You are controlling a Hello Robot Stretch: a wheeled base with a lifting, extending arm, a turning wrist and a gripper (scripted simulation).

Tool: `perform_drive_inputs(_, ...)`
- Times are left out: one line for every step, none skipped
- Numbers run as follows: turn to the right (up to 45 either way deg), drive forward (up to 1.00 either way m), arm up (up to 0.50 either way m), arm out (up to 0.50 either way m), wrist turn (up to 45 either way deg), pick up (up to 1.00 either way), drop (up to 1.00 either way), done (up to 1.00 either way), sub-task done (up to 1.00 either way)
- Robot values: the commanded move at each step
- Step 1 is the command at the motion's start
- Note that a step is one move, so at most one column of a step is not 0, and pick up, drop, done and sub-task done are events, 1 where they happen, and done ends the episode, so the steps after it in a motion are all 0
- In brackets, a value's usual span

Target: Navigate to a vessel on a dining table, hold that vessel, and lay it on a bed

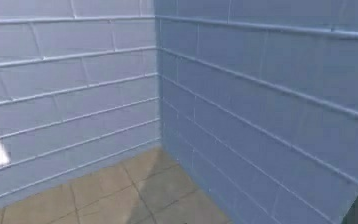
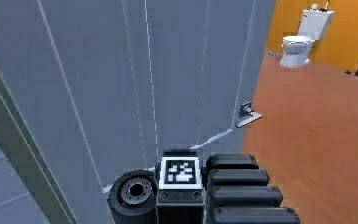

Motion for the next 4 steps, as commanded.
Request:
perform_drive_inputs(0.0,0.40,0.00,0.00,0.0,0.00,0.00,0.00,0.00)
perform_drive_inputs(-45.0,0.00,0.00,0.00,0.0,0.00,0.00,0.00,0.00)
perform_drive_inputs(-42.0,0.00,0.00,0.00,0.0,0.00,0.00,0.00,0.00)
perform_drive_inputs(0.0,0.45,0.00,0.00,0.0,0.00,0.00,0.00,0.00)
